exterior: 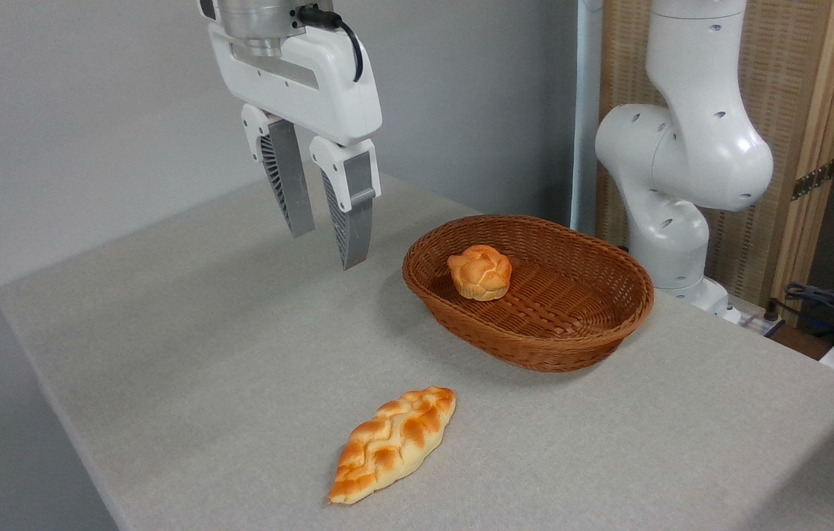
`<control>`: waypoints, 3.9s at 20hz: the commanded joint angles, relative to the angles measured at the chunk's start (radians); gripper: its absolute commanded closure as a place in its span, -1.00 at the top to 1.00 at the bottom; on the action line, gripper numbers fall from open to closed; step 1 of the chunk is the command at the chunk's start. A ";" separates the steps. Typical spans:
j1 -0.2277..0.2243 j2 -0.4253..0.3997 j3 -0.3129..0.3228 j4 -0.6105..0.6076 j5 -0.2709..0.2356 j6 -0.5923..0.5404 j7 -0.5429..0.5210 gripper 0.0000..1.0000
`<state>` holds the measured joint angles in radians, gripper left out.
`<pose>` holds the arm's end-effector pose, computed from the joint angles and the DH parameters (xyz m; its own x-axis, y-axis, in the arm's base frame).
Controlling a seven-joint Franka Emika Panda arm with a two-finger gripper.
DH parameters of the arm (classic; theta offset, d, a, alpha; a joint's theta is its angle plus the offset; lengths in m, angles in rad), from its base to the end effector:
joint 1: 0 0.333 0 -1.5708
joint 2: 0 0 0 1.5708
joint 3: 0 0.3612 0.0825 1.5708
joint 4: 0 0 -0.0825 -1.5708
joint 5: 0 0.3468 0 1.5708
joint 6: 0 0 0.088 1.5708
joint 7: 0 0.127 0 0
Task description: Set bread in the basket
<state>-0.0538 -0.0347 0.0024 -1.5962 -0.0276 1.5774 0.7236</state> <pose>0.5051 -0.0294 0.6570 0.7142 -0.6993 0.0302 -0.6998 -0.7142 0.0102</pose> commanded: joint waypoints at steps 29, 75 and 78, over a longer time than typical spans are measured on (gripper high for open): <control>0.000 -0.031 0.082 -0.479 0.015 0.512 -0.006 1.00; -0.001 0.029 0.108 -0.571 0.051 0.599 0.112 -0.67; -0.001 0.029 0.108 -0.570 0.051 0.598 0.112 -0.67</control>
<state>-0.0509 -0.0107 0.1010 -2.1508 0.0063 2.1543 0.8208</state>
